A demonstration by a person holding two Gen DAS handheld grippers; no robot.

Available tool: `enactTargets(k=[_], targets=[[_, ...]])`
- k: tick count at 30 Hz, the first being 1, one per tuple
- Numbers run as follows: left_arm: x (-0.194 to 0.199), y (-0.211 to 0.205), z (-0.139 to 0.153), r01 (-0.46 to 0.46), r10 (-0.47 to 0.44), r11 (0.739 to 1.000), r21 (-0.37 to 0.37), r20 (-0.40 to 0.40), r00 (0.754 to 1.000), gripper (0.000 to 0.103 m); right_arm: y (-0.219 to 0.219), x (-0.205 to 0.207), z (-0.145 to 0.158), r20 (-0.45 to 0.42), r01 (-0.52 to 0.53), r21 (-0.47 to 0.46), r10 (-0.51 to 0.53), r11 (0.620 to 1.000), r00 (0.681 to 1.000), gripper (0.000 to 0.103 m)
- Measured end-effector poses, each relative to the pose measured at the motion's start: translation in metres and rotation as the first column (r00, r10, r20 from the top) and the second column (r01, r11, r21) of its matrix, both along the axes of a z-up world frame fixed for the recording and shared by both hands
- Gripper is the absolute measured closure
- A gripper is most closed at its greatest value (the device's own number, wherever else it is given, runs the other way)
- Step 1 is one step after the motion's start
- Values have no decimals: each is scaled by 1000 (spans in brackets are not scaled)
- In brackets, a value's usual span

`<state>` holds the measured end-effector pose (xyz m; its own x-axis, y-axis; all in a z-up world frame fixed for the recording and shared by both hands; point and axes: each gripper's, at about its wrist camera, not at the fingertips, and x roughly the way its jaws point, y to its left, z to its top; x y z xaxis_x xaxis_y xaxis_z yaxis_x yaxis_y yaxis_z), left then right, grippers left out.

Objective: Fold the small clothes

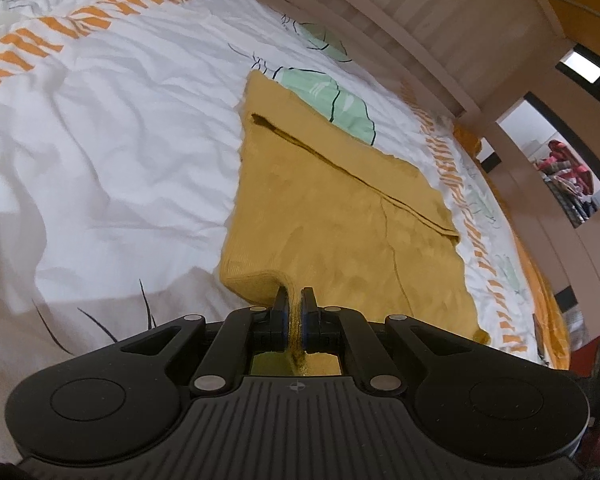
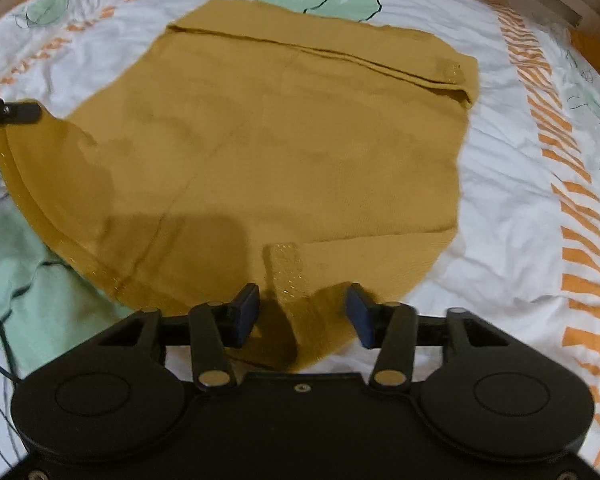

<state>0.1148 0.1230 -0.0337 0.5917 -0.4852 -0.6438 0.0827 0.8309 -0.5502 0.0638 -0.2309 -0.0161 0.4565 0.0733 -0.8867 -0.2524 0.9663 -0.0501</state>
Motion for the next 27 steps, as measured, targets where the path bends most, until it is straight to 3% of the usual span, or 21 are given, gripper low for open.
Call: enactTargets(k=[1, 4, 7, 9, 11, 13, 15, 16, 17, 18, 20, 21, 22, 24, 27], targets=[[0, 1, 0, -2, 2, 1000, -1, 0, 1000, 98, -5, -1, 3, 13, 24, 18, -24, 1000, 1000, 87], [-1, 4, 1, -12, 12, 1000, -9, 6, 1000, 98, -36, -8, 16, 63, 147, 122, -156, 982, 986, 87], [-1, 6, 3, -21, 21, 1000, -11, 10, 1000, 98, -76, -22, 27, 75, 275, 292, -308, 916, 948, 92], [0, 7, 4, -28, 28, 999, -15, 9, 1000, 98, -97, -30, 29, 51, 329, 420, -383, 846, 922, 92], [1, 8, 6, -37, 37, 999, -23, 12, 999, 98, -116, -36, 30, 25, 355, 567, -446, 743, 894, 95], [3, 6, 11, -42, 43, 998, -36, 24, 999, 98, -126, -35, 30, 5, 362, 661, -486, 658, 874, 96], [7, 5, 16, -42, 44, 998, -42, 41, 998, 98, -133, -29, 30, 0, 353, 714, -504, 605, 863, 96], [9, 4, 19, -42, 44, 998, -40, 49, 998, 98, -132, -25, 31, 11, 349, 710, -505, 612, 863, 95], [10, 2, 21, -39, 41, 999, -38, 55, 998, 98, -131, -20, 32, 43, 331, 691, -493, 643, 869, 90], [11, 1, 23, -35, 37, 999, -36, 57, 998, 98, -126, -15, 36, 83, 301, 642, -455, 705, 887, 85], [12, -2, 24, -24, 26, 999, -27, 57, 998, 98, -116, -9, 43, 148, 235, 514, -355, 825, 923, 85], [12, -4, 24, -18, 19, 1000, -18, 56, 998, 98, -105, -5, 48, 194, 172, 405, -268, 898, 944, 79], [12, -4, 23, -14, 14, 1000, -11, 54, 998, 98, -96, -2, 52, 217, 109, 308, -181, 945, 959, 58], [12, -5, 20, -13, 13, 1000, 1, 43, 999, 98, -76, 1, 53, 237, -8, 137, -25, 991, 971, 33], [11, -3, 14, -26, 26, 1000, 1, 20, 999, 98, -48, 5, 45, 217, -185, -84, 199, 979, 956, 31]])
